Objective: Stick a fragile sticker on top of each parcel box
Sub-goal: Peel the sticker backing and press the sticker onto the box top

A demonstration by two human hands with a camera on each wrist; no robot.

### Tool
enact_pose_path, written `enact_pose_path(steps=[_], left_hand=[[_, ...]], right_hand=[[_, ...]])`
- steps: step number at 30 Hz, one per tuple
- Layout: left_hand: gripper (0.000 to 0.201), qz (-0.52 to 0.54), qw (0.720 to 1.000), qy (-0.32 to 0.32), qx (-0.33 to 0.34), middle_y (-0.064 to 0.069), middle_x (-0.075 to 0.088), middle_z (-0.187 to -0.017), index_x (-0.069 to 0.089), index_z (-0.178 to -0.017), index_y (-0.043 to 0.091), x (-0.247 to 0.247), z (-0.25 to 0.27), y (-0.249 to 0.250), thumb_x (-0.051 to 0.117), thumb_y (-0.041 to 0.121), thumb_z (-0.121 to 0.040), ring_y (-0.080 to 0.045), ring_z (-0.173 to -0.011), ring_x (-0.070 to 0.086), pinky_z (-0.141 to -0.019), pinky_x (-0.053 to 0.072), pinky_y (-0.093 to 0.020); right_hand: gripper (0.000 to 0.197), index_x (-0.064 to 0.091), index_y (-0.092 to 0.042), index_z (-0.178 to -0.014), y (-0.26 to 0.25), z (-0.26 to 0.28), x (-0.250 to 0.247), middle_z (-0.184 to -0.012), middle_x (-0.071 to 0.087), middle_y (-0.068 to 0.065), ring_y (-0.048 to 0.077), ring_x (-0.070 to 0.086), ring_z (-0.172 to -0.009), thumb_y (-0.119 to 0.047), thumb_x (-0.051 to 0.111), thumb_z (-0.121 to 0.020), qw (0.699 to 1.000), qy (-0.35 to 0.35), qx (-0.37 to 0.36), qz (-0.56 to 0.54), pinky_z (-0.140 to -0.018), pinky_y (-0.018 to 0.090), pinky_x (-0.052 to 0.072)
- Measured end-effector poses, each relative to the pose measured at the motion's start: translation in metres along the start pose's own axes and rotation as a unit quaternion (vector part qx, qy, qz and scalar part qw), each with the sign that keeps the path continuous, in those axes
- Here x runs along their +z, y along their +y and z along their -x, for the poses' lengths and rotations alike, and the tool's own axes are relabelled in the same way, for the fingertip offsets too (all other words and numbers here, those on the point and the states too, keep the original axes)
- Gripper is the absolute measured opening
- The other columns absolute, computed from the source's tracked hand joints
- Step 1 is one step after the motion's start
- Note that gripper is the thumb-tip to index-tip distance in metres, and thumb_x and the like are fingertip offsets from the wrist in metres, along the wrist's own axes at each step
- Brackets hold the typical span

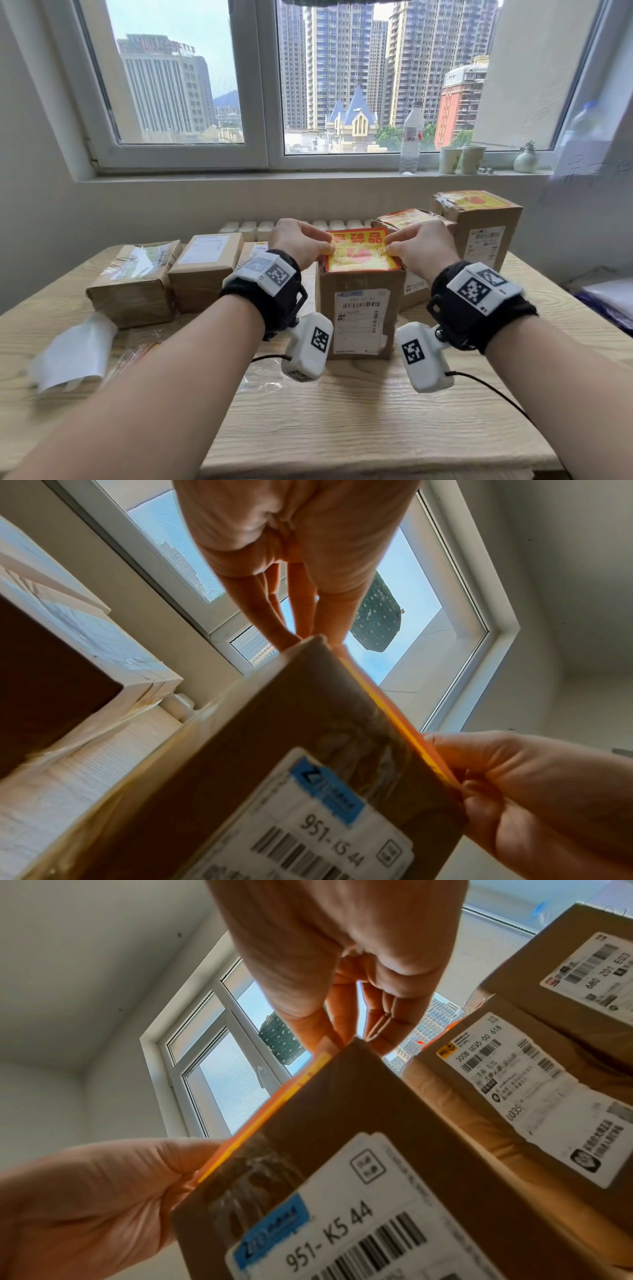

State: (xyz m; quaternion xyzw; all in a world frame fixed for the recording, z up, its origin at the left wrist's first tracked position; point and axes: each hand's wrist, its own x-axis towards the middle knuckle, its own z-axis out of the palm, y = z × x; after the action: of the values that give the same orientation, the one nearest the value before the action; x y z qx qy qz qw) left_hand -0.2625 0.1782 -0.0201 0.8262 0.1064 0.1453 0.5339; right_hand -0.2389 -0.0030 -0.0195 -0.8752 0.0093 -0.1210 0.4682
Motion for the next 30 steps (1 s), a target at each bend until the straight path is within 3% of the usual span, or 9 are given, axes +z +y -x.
enact_pose_path(steps=[3,8,12,15,18,20,22,26,30], left_hand=[[0.012,-0.022,1.0,0.004,0.001,0.002,0.072,-0.09,0.075,-0.08,0.022,0.002,-0.001,0.0,0.081,0.016,-0.072,-0.012,-0.086,0.068,-0.083,0.056,-0.03],[0.02,-0.08,0.996,0.013,0.026,0.005,0.071,-0.092,0.076,-0.087,0.02,0.004,0.0,0.002,0.083,0.021,-0.069,-0.007,-0.086,0.063,-0.064,0.044,-0.016],[0.023,-0.134,0.99,0.013,0.042,0.005,0.071,-0.093,0.077,-0.085,0.021,0.005,0.001,0.005,0.084,0.031,-0.066,-0.009,-0.09,0.061,-0.078,0.05,-0.025],[0.027,-0.168,0.985,-0.007,0.036,0.008,0.07,-0.095,0.077,-0.084,0.025,0.001,-0.003,0.003,0.084,0.041,-0.063,-0.01,-0.092,0.06,-0.08,0.051,-0.029],[0.038,-0.181,0.982,-0.015,0.049,0.007,0.064,-0.111,0.072,-0.082,0.041,0.001,-0.004,-0.001,0.078,0.064,-0.052,-0.015,-0.11,0.055,-0.094,0.047,-0.038],[0.061,-0.211,0.973,-0.048,0.077,0.005,0.06,-0.123,0.069,-0.095,0.047,0.008,-0.001,-0.004,0.063,0.079,-0.044,-0.018,-0.121,0.049,-0.102,0.041,-0.045],[0.076,-0.223,0.968,-0.09,0.065,0.005,0.056,-0.13,0.066,-0.109,0.045,0.012,0.002,-0.005,0.058,0.082,-0.044,-0.019,-0.122,0.049,-0.102,0.043,-0.043],[0.048,-0.18,0.979,-0.089,0.038,0.002,0.054,-0.136,0.059,-0.128,0.026,-0.003,0.0,-0.009,0.067,0.036,-0.082,-0.017,-0.123,0.05,-0.1,0.038,-0.027],[0.058,-0.107,0.991,-0.079,0.005,-0.007,0.053,-0.136,0.05,-0.137,0.017,-0.016,-0.002,-0.014,0.055,-0.003,-0.083,-0.02,-0.116,0.054,-0.092,0.046,-0.026]], right_hand=[[0.008,0.077,-0.021,-0.085,0.0,0.0,0.0,-0.094,0.068,-0.002,0.013,0.061,-0.092,-0.015,0.072,-0.082,1.0,0.0,0.002,0.011,-0.082,0.03,0.054],[0.008,0.077,-0.019,-0.088,-0.002,-0.001,0.002,-0.101,0.07,0.0,0.016,0.062,-0.098,-0.02,0.073,-0.082,0.999,0.005,-0.003,0.042,-0.087,0.032,0.053],[0.014,0.077,-0.019,-0.092,-0.003,0.001,0.006,-0.102,0.07,0.0,0.016,0.062,-0.099,-0.022,0.076,-0.079,0.997,-0.006,-0.018,0.078,-0.088,0.031,0.052],[0.016,0.075,-0.023,-0.092,-0.001,0.004,0.006,-0.108,0.067,0.001,0.019,0.058,-0.105,-0.028,0.075,-0.078,0.994,-0.008,-0.038,0.103,-0.092,0.035,0.051],[0.031,0.067,-0.031,-0.114,0.001,0.008,0.006,-0.129,0.051,0.002,0.024,0.04,-0.125,-0.042,0.065,-0.085,0.976,-0.024,-0.119,0.183,-0.107,0.043,0.037],[0.044,0.052,-0.035,-0.134,0.0,0.012,0.011,-0.149,0.033,0.002,0.024,0.021,-0.14,-0.047,0.053,-0.092,0.956,-0.079,-0.165,0.231,-0.115,0.047,0.023],[0.049,0.039,-0.034,-0.143,0.001,0.013,0.016,-0.159,0.015,-0.001,0.022,0.005,-0.147,-0.048,0.043,-0.096,0.946,-0.13,-0.156,0.253,-0.119,0.051,0.011],[0.053,0.029,-0.027,-0.15,0.013,0.007,0.01,-0.161,0.013,0.004,0.023,0.009,-0.148,-0.045,0.035,-0.1,0.96,-0.157,-0.081,0.218,-0.12,0.042,0.009],[0.047,0.042,-0.017,-0.142,0.019,0.011,-0.004,-0.149,0.04,0.009,0.026,0.037,-0.136,-0.039,0.034,-0.101,0.975,-0.085,-0.082,0.189,-0.11,0.037,0.029]])
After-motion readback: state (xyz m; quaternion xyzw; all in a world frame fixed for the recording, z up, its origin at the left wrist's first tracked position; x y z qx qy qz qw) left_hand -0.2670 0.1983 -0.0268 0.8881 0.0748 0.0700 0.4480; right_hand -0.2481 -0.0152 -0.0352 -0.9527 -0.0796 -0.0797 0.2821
